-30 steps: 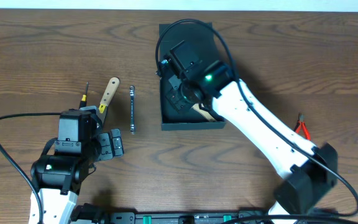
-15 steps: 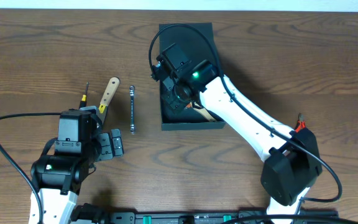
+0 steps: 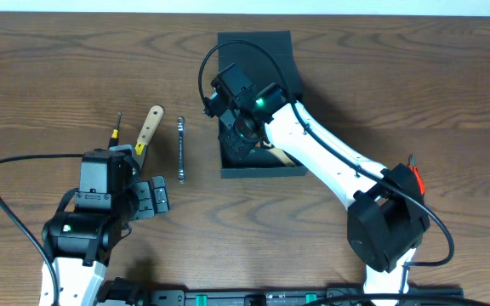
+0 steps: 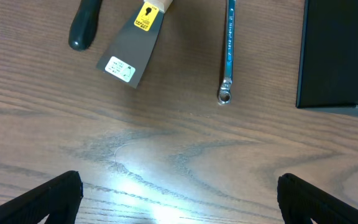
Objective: Pack container
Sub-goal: 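Lower the hammer into the box, release, and raise the right gripper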
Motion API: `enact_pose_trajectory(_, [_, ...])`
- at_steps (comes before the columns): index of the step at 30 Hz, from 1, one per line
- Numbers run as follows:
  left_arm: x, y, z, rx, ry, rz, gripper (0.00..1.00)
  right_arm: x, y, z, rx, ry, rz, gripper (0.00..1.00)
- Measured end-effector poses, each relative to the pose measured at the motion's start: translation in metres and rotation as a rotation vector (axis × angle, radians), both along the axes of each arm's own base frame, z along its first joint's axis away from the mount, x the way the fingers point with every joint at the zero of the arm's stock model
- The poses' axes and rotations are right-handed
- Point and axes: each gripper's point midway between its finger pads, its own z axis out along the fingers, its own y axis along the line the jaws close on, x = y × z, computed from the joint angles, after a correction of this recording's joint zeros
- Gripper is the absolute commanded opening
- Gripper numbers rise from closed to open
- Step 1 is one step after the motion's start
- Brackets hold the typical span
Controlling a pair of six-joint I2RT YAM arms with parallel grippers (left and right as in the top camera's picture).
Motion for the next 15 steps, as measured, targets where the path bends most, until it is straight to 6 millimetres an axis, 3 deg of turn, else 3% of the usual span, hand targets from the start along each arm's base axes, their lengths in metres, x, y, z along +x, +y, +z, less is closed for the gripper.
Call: enact_pose_trajectory(15, [0.0, 0.0, 0.0, 0.0, 0.0, 0.0, 0.98, -0.0022, -0.0001, -0.0004, -0.016, -0.01, 0.088, 0.01])
